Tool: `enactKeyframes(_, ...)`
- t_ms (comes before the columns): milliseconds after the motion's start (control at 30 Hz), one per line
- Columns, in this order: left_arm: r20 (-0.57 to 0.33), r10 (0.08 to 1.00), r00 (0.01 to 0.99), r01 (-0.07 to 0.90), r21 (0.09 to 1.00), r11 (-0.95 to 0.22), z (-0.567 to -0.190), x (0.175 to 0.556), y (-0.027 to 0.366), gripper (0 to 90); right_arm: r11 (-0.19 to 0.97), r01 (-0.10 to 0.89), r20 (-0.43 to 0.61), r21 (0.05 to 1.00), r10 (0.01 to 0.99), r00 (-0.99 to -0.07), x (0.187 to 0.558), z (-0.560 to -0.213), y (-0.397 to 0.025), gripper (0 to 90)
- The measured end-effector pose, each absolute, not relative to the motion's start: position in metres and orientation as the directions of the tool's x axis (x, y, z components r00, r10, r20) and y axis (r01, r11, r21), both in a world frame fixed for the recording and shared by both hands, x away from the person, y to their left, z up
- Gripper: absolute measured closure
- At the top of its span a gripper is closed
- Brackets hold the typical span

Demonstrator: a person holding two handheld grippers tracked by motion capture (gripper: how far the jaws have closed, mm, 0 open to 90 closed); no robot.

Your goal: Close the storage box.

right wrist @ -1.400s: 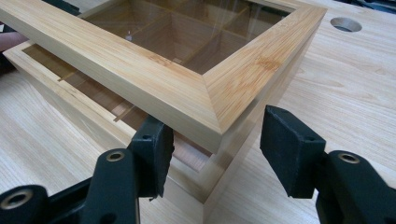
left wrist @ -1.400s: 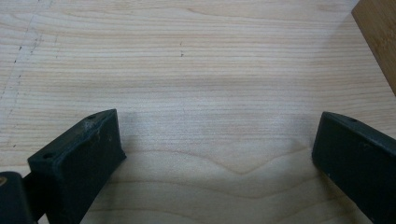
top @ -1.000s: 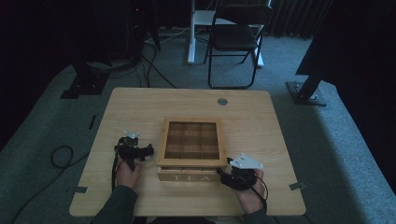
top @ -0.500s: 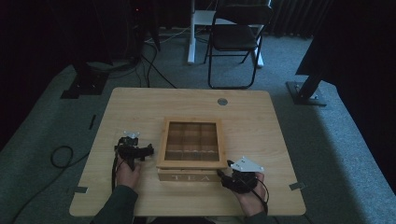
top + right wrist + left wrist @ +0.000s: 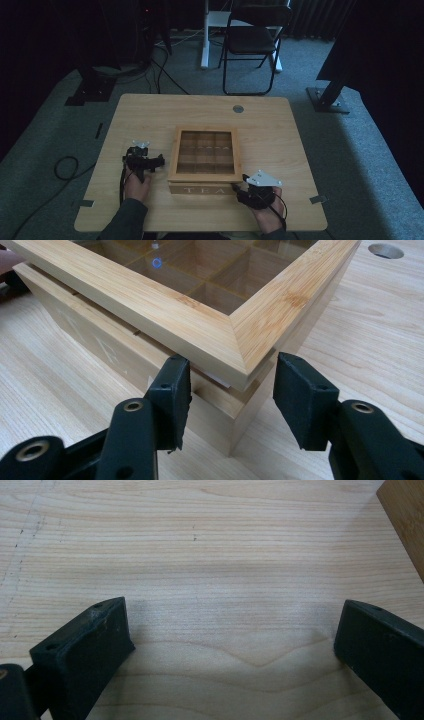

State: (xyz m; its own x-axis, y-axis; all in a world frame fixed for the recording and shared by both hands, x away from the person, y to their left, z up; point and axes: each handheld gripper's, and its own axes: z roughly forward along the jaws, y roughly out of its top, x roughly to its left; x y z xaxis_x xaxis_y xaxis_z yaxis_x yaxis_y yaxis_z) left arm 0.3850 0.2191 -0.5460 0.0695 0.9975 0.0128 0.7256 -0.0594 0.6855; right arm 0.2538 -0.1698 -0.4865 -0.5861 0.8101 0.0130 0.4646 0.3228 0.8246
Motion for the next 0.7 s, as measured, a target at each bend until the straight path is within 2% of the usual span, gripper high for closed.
enactKeyframes(700,0.013,0.997,0.070,0.726,0.685,-0.060,-0.5460,0.3850,0.2191,1.6,0.332,0.492,0.031,0.804,0.805,-0.593,0.2481,-0.4958,-0.1704,49.6)
